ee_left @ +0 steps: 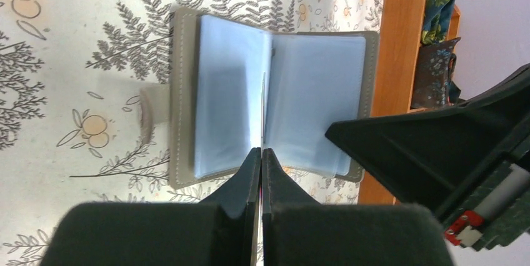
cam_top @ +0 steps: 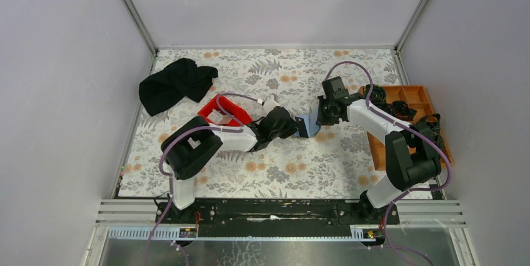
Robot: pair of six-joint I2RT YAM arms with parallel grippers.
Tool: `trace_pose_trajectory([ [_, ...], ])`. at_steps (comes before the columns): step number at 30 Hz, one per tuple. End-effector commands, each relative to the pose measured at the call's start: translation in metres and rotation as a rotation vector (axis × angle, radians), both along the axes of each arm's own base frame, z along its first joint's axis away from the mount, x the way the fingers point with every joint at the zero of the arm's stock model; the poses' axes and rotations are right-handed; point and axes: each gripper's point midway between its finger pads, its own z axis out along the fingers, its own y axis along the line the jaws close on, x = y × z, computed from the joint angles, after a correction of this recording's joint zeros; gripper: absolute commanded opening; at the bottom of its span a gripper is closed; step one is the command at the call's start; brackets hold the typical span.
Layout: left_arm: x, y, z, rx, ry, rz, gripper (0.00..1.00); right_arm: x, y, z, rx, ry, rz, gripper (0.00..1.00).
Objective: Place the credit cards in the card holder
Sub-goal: Turn over the card slot in the card holder.
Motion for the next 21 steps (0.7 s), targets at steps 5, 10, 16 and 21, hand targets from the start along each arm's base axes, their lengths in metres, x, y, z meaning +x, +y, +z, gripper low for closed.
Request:
trace_pose_trajectory([
  [5, 0.012, 0.002, 0.015, -0.122, -0.101, -0.076, 0.0, -0.003, -0.008, -0.003, 0.072, 0.039, -0.08, 0.09],
  [10, 0.017, 0.004, 0.017, -0.118, -0.128, -0.126, 0.0, -0.01, -0.011, -0.009, 0.174, 0.069, -0.119, 0.08],
  [16, 0.023, -0.006, 0.021, -0.08, -0.162, -0.22, 0.0, -0.016, -0.005, -0.016, 0.259, 0.107, -0.125, 0.08],
  [21, 0.027, -0.014, 0.019, -0.065, -0.169, -0.279, 0.0, -0.019, -0.009, -0.024, 0.272, 0.14, -0.146, 0.08],
])
